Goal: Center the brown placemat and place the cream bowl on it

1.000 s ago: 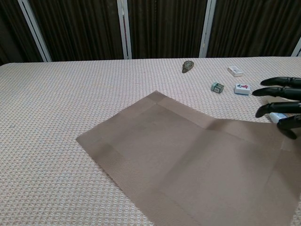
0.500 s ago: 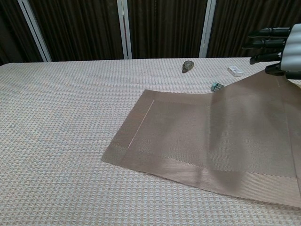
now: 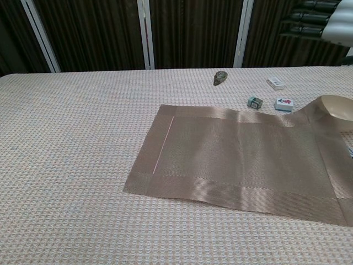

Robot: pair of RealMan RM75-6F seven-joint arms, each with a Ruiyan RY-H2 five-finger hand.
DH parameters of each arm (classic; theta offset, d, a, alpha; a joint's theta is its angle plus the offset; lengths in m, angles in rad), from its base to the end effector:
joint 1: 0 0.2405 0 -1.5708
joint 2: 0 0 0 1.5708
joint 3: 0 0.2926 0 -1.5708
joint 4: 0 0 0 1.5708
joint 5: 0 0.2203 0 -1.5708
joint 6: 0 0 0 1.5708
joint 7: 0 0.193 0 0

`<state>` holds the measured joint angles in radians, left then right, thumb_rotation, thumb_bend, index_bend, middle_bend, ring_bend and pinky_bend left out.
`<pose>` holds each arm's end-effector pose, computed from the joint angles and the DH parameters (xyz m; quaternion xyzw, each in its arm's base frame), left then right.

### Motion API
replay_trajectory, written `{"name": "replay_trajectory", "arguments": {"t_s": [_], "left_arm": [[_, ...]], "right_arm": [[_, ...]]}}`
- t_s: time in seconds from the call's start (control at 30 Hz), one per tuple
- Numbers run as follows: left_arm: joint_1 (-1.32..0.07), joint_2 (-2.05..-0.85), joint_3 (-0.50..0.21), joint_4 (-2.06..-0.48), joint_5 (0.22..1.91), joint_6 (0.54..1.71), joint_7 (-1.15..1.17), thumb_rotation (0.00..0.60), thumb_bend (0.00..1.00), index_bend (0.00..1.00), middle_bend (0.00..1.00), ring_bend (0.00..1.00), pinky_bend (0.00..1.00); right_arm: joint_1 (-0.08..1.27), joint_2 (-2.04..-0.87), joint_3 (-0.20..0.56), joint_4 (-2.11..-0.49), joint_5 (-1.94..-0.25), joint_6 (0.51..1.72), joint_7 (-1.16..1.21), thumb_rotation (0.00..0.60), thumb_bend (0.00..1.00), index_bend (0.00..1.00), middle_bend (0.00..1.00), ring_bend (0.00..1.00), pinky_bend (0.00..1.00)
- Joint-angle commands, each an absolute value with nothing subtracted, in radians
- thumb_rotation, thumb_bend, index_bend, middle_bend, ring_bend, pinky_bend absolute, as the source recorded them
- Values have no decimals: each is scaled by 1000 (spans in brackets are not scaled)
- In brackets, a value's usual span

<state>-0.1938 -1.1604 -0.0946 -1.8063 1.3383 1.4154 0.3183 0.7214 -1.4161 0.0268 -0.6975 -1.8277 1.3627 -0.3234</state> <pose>-0.3010 0.2717 0.1356 -0.6069 -0.3822 -0.3580 0.5979 -0.2410 -0.4624 0.1150 0.7805 0.1949 0.2476 0.5399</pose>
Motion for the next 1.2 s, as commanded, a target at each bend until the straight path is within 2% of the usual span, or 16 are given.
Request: {"name": "replay_trajectory", "arguments": {"t_s": [0.03, 0.23, 0.33, 0.5, 0.6, 0.73, 0.83, 1.03, 1.2], "left_arm": [[-197, -1163, -81, -1800, 1363, 1409, 311, 600, 0, 0, 0, 0, 0], [-210, -1184, -47, -1778, 1454, 1394, 276, 600, 0, 0, 0, 0, 0], [-220, -1207, -26, -1742, 1514, 1388, 254, 600, 0, 0, 0, 0, 0], [-257, -1252, 0, -1669, 1593, 1344, 208, 600, 4, 14, 0, 0, 0], [-303, -1294, 14, -1599, 1654, 1297, 182, 600, 33, 55, 0, 0, 0], [-354, -1336, 17, -1548, 1703, 1248, 184, 600, 182, 140, 0, 0, 0], [-416, -1370, 19, -1508, 1738, 1175, 184, 600, 250, 184, 0, 0, 0], [-494, -1481, 1, -1377, 1749, 1091, 206, 600, 299, 228, 0, 0, 0], [-545, -1592, -3, -1242, 1758, 1057, 174, 600, 301, 235, 0, 0, 0]], "right_arm": [[604, -1392, 98, -817, -1702, 1466, -251, 600, 0, 0, 0, 0, 0], [432, -1272, 123, -1145, -1559, 1552, -116, 600, 0, 0, 0, 0, 0], [355, -1211, 107, -1307, -1521, 1585, -74, 600, 0, 0, 0, 0, 0], [264, -1158, 69, -1477, -1506, 1637, -61, 600, 0, 0, 0, 0, 0], [213, -1147, 37, -1567, -1504, 1654, -43, 600, 0, 0, 0, 0, 0], [184, -1148, 13, -1619, -1504, 1646, -30, 600, 0, 0, 0, 0, 0], [170, -1155, 5, -1646, -1503, 1637, -24, 600, 0, 0, 0, 0, 0], [165, -1168, 8, -1626, -1510, 1618, -57, 600, 0, 0, 0, 0, 0], [167, -1169, 23, -1607, -1489, 1590, -48, 600, 0, 0, 0, 0, 0]]}}
